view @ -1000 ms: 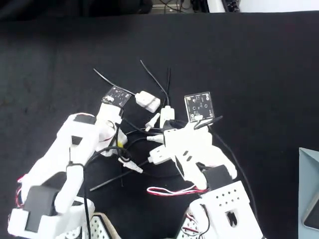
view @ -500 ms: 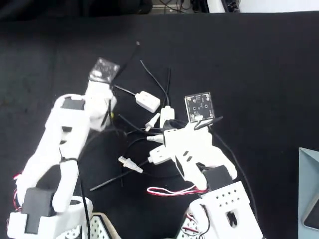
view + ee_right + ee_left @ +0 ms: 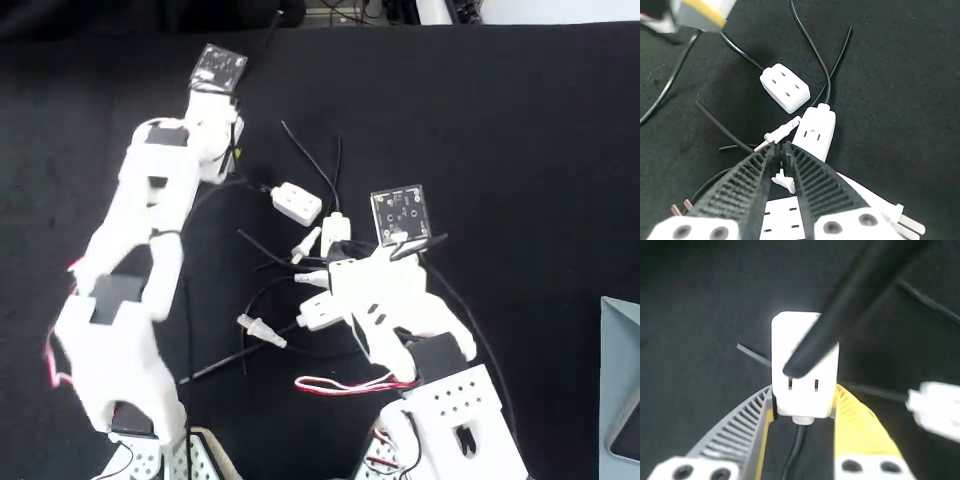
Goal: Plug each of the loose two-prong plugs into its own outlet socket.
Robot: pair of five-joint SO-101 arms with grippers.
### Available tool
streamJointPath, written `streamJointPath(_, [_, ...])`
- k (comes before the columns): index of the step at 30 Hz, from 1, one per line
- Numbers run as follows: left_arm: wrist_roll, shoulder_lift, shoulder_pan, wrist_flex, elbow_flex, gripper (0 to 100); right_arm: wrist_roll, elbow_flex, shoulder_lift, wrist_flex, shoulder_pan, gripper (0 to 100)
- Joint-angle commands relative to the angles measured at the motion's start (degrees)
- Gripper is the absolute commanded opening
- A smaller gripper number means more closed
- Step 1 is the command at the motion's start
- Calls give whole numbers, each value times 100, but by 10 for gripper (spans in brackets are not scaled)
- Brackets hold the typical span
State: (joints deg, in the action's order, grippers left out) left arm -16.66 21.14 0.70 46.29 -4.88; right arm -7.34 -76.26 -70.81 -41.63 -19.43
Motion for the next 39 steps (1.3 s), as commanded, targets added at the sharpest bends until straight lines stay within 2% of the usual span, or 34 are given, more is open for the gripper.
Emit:
streamJointPath(1, [44, 835, 127, -97, -1516, 39, -35, 13, -40, 132, -53, 15])
streamJointPath(3, [53, 1196, 163, -62, -1921, 80, -26, 13, -31, 132, -53, 15])
streamJointPath(5, [88, 1459, 154, 193, -2299, 180, -18, 13, -31, 132, -53, 15])
streamJointPath(8, [800, 1662, 48, 738, -2826, 328, -18, 13, -31, 132, -53, 15])
streamJointPath(10, [1011, 1662, -57, 1204, -3222, 348, -18, 13, -31, 132, -53, 15])
streamJointPath(17, [809, 1662, -84, 3033, -4488, 349, -18, 13, -31, 132, -53, 15])
streamJointPath(21, [158, 1714, 224, 4053, -4998, 349, -18, 13, -31, 132, -44, 15])
streamJointPath(24, [-598, 1732, 497, 4378, -5051, 349, -18, 22, -75, 114, -26, 15])
streamJointPath(33, [-2462, 2462, 875, 4281, -4857, 350, -9, 22, -84, 97, -18, 15])
streamJointPath(39, [-2716, 2989, 1077, 3938, -5051, 351, -9, 22, -84, 97, -18, 15])
